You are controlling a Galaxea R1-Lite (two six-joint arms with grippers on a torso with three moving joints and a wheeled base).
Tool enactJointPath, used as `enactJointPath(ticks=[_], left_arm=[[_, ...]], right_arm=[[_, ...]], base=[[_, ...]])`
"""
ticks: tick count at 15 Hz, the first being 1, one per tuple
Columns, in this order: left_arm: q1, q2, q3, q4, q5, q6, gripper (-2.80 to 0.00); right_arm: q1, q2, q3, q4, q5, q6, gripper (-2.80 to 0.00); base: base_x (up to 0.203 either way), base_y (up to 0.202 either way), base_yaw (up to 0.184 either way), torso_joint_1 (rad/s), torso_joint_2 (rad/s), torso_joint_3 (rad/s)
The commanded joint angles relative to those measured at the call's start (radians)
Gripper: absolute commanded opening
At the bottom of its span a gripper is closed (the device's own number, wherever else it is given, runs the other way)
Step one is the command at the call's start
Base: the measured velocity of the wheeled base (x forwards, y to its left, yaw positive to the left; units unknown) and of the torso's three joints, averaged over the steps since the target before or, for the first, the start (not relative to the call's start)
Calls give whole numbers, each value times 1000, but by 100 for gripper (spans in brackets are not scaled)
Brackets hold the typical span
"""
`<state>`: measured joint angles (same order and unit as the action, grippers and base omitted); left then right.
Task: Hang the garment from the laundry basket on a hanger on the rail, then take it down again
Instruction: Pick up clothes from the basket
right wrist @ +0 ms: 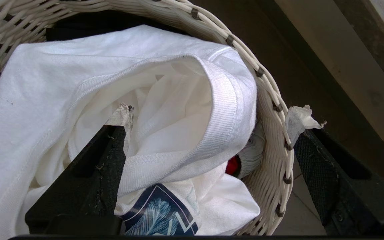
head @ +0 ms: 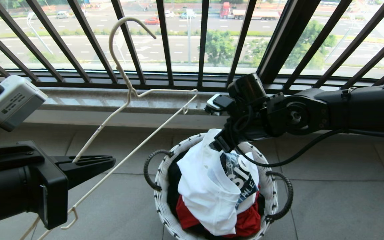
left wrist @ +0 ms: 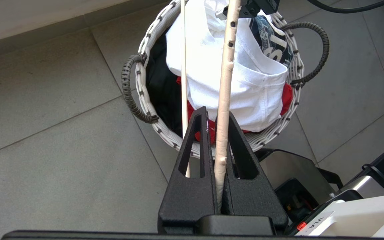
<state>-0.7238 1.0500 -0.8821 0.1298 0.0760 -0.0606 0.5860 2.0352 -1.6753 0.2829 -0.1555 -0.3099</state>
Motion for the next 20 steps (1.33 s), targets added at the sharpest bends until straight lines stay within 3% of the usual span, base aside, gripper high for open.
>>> enactJointPath(ticks=[1,12,13,20], left_arm=[[0,-2,0,1,1,-1,-280],[0,1,3,1,1,-1,-280],[0,1,3,1,1,-1,-280],[0,-1,3,1,1,1,-280]], right_arm=[[0,45,-54,11,-10,-19,0],[-25,141,-181,64,-16,-61,0],[-26,141,-182,64,-16,-63,-280],[-25,124,-187,41,-12,-52,-280]], base=[[0,0,0,0,0,0],[0,0,0,0,0,0],[0,0,0,0,0,0],[0,0,0,0,0,0]])
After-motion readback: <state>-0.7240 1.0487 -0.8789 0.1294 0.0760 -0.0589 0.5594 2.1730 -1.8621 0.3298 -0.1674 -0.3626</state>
